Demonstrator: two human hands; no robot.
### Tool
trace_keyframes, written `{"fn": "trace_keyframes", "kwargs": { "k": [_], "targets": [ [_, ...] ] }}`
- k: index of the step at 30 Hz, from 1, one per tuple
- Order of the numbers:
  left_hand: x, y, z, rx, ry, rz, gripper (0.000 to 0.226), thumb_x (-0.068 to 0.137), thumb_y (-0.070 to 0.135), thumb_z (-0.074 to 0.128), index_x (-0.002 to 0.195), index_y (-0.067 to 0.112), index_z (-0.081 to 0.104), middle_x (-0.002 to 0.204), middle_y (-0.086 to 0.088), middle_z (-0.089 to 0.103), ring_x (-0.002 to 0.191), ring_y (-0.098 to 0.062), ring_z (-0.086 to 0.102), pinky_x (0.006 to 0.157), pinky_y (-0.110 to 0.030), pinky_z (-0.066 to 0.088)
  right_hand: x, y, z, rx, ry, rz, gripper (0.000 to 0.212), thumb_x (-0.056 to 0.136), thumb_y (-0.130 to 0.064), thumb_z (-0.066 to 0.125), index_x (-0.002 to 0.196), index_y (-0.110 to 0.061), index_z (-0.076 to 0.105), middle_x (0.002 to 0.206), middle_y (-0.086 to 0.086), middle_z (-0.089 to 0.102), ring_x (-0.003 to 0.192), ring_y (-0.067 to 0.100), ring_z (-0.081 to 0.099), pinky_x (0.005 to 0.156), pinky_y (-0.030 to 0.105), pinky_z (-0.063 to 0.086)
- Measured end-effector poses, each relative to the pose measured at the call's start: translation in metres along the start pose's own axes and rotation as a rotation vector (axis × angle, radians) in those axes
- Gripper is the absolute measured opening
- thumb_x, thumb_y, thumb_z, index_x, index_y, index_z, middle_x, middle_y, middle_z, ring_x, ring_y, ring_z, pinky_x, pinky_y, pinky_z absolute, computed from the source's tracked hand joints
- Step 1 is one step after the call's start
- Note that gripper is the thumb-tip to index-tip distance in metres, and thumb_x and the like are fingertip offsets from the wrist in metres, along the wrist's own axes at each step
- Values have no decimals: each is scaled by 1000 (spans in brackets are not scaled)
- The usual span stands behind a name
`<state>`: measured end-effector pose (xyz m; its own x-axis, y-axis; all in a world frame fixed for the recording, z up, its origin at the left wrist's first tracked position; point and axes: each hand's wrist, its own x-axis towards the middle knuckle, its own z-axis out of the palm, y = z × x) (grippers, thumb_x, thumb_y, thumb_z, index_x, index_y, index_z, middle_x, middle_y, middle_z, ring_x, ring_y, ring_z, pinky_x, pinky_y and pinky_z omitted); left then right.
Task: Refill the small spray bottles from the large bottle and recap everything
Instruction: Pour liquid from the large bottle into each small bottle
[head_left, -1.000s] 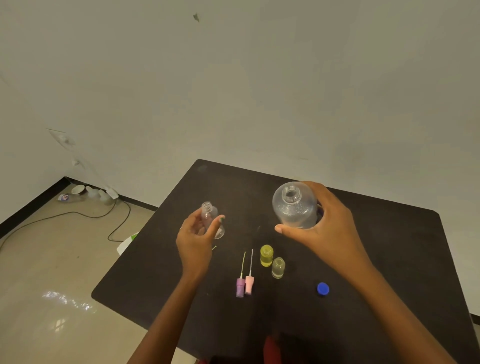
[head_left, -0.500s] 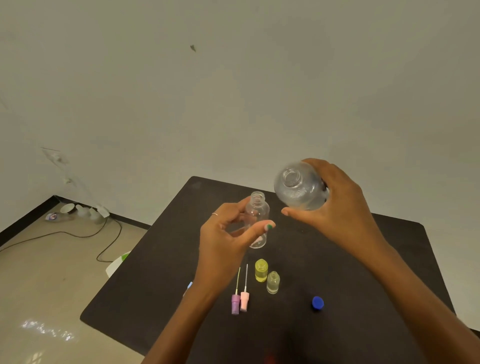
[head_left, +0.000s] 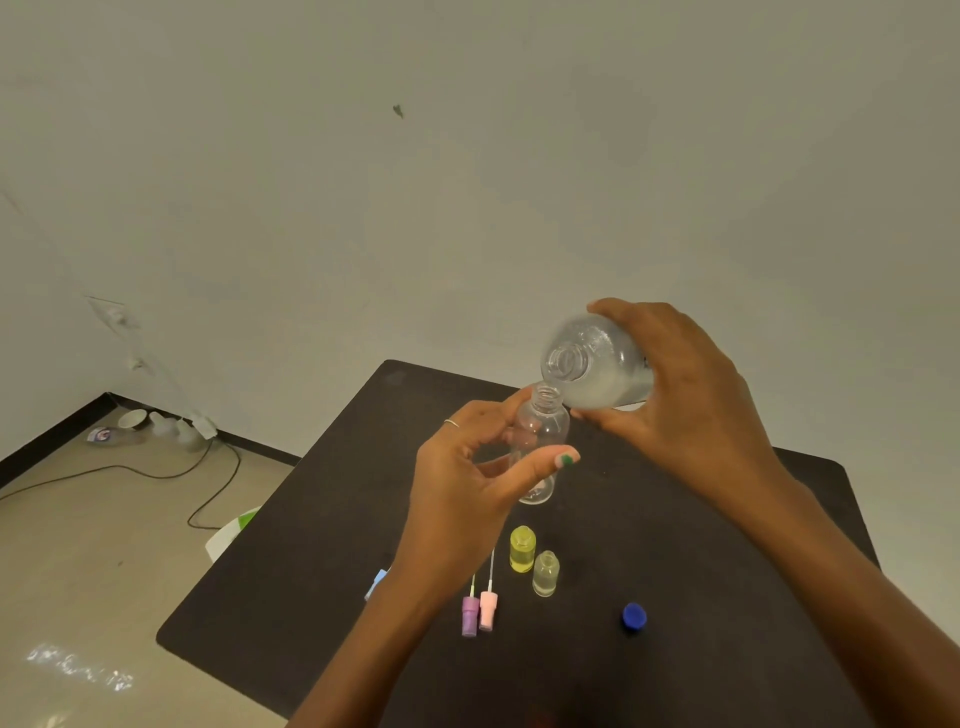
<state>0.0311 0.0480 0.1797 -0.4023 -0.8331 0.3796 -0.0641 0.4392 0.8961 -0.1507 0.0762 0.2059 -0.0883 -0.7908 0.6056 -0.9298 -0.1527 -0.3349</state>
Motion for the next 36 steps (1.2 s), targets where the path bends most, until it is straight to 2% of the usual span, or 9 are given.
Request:
{"fn": "trace_keyframes", "kwargs": {
  "k": [6, 10, 14, 18, 21, 30, 36],
  "targets": [
    [1, 4, -2, 2, 7, 17, 49, 69, 43, 64, 111, 19, 65, 100, 9, 65, 95, -2, 61, 74, -9, 51, 3, -3, -5, -29, 30, -53, 74, 63, -28, 86, 128, -17, 51, 122, 6, 58, 108, 29, 56, 76, 39, 51],
    [1, 6, -3, -9, -6, 25, 48, 69, 40, 64, 108, 12, 67, 100, 9, 65, 95, -1, 61, 74, -8, 50, 4, -4, -7, -34, 41, -73, 70, 65, -26, 85, 127, -16, 52, 122, 5, 58, 109, 29, 55, 76, 39, 50],
    [1, 7, -4, -26, -12, 21, 43, 70, 38, 65, 106, 14, 68, 99, 10, 65, 95, -1, 61, 74, -9, 51, 5, -3, -8, -31, 37, -90, 69, 68, -26, 83, 128, -18, 51, 123, 6, 58, 110, 29, 55, 76, 41, 51],
    [1, 9, -4, -37, -17, 16, 40, 69, 38, 66, 103, 15, 69, 98, 12, 64, 94, -1, 61, 74, -10, 51, 7, -3, -10, -59, 37, -106, 68, 68, -25, 83, 127, -19, 50, 124, 4, 57, 112, 24, 51, 76, 36, 48],
    [1, 9, -5, -23, -15, 17, 43, 70, 37, 66, 105, 12, 69, 100, 11, 65, 95, -3, 61, 77, -14, 54, 8, -3, -12, -76, 45, -118, 68, 67, -24, 83, 127, -19, 51, 123, 4, 57, 112, 20, 46, 76, 32, 44],
    [4, 11, -4, -11, -17, -1, 45, 71, 34, 67, 108, 10, 69, 101, 7, 66, 95, -6, 62, 83, -26, 56, 13, -4, -16, -126, 53, -175, 71, 64, -20, 85, 126, -18, 50, 122, 7, 57, 112, 26, 51, 77, 37, 48],
    [5, 12, -4, -1, -10, -9, 45, 70, 36, 67, 110, 13, 68, 101, 6, 66, 95, -8, 62, 82, -27, 57, 15, -5, -17, -142, 52, -181, 72, 63, -18, 86, 126, -16, 52, 123, 9, 57, 112, 29, 52, 77, 36, 48]
  ]
}}
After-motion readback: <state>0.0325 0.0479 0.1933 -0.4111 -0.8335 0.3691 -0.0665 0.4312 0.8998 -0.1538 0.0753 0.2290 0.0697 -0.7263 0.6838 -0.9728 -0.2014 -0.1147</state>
